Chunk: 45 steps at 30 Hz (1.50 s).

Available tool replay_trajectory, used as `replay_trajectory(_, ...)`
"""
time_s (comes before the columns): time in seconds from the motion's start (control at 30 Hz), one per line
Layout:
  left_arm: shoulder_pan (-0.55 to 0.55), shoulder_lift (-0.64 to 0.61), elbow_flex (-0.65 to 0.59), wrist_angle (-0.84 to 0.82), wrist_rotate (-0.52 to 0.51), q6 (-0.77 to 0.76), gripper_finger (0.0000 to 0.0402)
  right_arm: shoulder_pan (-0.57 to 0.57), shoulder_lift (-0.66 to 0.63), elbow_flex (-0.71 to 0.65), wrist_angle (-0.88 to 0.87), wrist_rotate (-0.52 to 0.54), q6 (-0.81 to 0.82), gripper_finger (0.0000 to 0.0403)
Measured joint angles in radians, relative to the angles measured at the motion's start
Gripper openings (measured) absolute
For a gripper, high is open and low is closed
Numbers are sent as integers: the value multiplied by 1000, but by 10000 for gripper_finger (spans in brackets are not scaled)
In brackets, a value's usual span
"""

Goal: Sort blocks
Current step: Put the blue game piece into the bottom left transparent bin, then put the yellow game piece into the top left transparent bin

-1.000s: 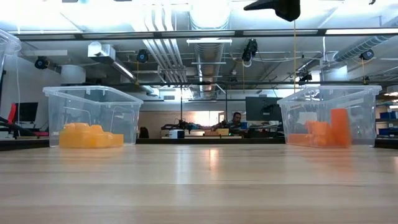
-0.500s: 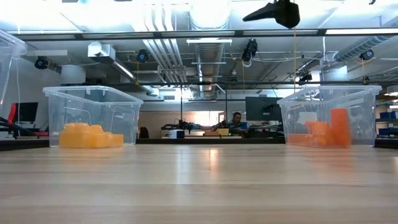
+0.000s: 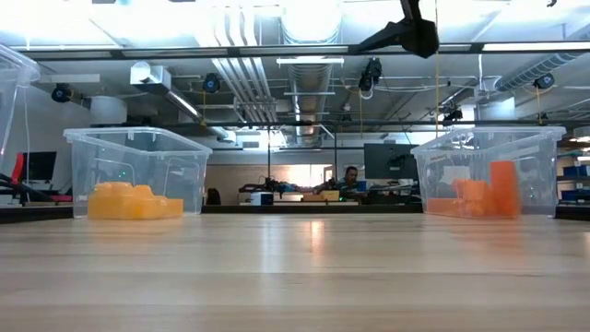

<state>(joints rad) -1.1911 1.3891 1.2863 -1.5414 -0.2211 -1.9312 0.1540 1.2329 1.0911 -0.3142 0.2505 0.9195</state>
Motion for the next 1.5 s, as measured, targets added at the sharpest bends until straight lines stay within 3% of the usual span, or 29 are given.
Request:
replay_trajectory(0.1, 13, 0, 11, 2, -53, 1, 294, 0, 21, 0, 6, -19, 0, 365)
replay_trajectory(0.47, 36, 0, 28, 1, -76, 7, 294, 0, 45, 0, -8, -49, 59, 365)
replay_trajectory(0.6, 38, 0, 65, -4, -175, 4, 294, 0, 41, 0, -45, -58, 116, 365)
replay_trajectory(0.8, 60, 0, 142, -4, -406, 20, 294, 0, 41, 0, -101, -94, 184, 365)
replay_trajectory(1.0, 122, 0, 173, 1, -562, 138, 294, -11, 43, 2, -128, -106, 308, 365)
replay_trajectory(1.1, 169, 0, 173, 9, -619, 215, 294, 1, 51, 42, -305, -176, 364, 365)
replay_trajectory(1.27, 254, 0, 173, 26, -653, 350, 294, 86, 106, 149, -884, -211, 519, 365)
replay_trajectory(1.37, 290, 0, 175, 36, -653, 418, 294, 137, 128, 183, -1132, -262, 590, 365)
replay_trajectory(1.5, 318, 0, 175, 38, -653, 475, 294, 202, 116, 160, -1162, -322, 616, 365)
